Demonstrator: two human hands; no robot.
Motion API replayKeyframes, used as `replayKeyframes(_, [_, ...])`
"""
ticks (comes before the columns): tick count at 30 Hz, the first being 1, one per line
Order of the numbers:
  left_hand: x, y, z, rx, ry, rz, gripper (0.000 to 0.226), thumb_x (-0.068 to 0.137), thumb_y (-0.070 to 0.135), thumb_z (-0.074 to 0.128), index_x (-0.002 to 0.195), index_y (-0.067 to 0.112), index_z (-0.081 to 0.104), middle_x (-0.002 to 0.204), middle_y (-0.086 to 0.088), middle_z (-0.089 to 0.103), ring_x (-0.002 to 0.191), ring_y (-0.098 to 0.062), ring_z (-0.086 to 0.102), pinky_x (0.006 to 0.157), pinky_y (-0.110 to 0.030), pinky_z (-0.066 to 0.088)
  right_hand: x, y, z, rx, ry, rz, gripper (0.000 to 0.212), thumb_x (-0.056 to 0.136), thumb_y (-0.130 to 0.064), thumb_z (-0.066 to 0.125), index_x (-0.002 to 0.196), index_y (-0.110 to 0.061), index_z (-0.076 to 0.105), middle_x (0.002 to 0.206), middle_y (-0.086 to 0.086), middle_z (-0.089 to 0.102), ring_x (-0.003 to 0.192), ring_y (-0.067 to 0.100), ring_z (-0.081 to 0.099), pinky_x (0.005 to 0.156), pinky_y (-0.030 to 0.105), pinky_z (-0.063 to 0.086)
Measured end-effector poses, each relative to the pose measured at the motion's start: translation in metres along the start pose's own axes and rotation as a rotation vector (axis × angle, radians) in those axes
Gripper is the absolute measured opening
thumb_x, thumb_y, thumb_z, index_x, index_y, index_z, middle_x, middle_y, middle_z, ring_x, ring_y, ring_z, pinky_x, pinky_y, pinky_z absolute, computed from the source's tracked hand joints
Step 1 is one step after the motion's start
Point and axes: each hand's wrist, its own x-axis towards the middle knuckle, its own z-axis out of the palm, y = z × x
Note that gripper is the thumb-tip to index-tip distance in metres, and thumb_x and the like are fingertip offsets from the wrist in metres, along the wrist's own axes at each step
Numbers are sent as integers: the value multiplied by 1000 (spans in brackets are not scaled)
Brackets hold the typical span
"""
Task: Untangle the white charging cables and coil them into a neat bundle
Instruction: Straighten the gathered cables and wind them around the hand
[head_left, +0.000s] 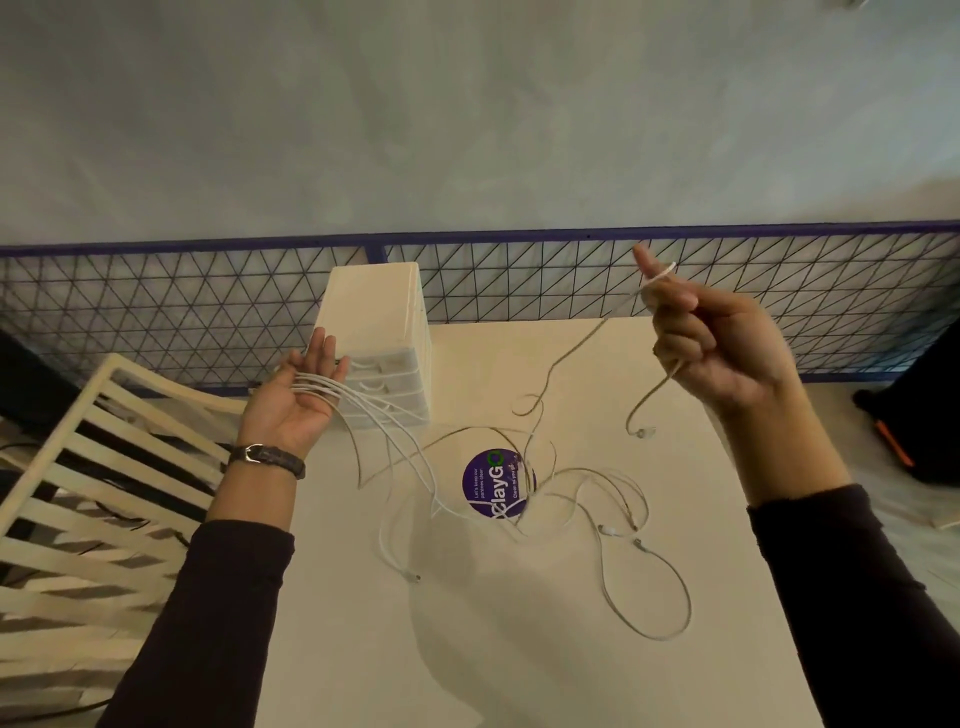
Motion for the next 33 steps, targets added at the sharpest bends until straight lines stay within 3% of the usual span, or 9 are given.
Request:
replayKeyframes(5, [1, -2, 1, 11, -24, -24, 32, 100, 22, 30, 73, 17, 48, 86, -4, 75, 88, -15, 70, 97, -36, 46, 8, 15, -9, -994, 521, 101, 28, 96, -7, 40, 116, -12, 59, 67, 3, 57, 49, 10, 36, 41, 20, 28])
replayKeyframes(8, [-1, -6, 3, -3, -33, -24, 32, 100, 21, 30, 75, 16, 50, 86, -6, 75, 88, -17, 70, 88, -38, 49, 13, 30, -11, -912, 497, 55, 22, 95, -12, 46, 100, -21, 65, 69, 1, 60, 55, 10, 38, 48, 23, 30])
replayKeyframes(12, [-1, -7, 7, -7, -44, -31, 32, 100, 22, 31, 75, 16, 50, 87, -7, 74, 86, -19, 71, 83, -40, 51, 19, 34, -25, -718, 588, 22, 26, 95, -34, 50, 112, -16, 59, 80, 2, 63, 64, 10, 48, 58, 24, 35])
replayKeyframes(14, [-2, -6, 9, -19, -37, -27, 31, 100, 22, 31, 76, 16, 50, 87, -8, 74, 85, -20, 72, 90, -40, 49, 21, 41, -37, -766, 575, 116, 35, 96, -38, 45, 121, -13, 53, 107, 9, 65, 88, 17, 57, 72, 28, 41])
replayKeyframes(17, [-6, -6, 14, -35, -42, -23, 31, 101, 21, 30, 77, 16, 50, 87, -8, 74, 85, -20, 72, 94, -40, 48, 20, 60, -53, -986, 586, 326, 51, 95, -34, 50, 137, -5, 43, 143, 15, 44, 128, 29, 43, 101, 37, 35])
replayKeyframes(24, [-28, -34, 51, -6, -140, -93, 33, 100, 21, 32, 74, 14, 51, 87, -9, 74, 81, -21, 72, 90, -41, 48, 19, 90, -3, -1126, 406, 220, 46, 90, -35, 58, 130, -13, 52, 134, 9, 54, 123, 25, 50, 100, 36, 40])
replayKeyframes(28, [-43, -65, 73, 115, -241, -164, 35, 100, 24, 31, 73, 13, 50, 86, -11, 73, 79, -22, 72, 91, -42, 51, 26, 80, 52, -1011, 147, 53, 53, 84, -47, 59, 128, -17, 54, 129, -2, 59, 118, 13, 55, 102, 34, 43])
replayKeyframes(31, [-56, -85, 83, 272, -358, -199, 33, 100, 24, 30, 79, 9, 50, 89, -14, 73, 81, -24, 72, 74, -33, 57, 30, 71, 78, -904, 11, 98, 52, 79, -53, 58, 121, -23, 57, 122, -3, 63, 111, 11, 59, 99, 29, 44])
replayKeyframes(33, [-63, -93, 85, 426, -435, -168, 30, 100, 24, 32, 87, 6, 52, 96, -15, 72, 91, -24, 70, 84, -33, 54, 31, 70, 84, -772, -48, 164, 40, 74, -53, 58, 107, -31, 60, 113, -5, 65, 107, 9, 60, 98, 27, 44])
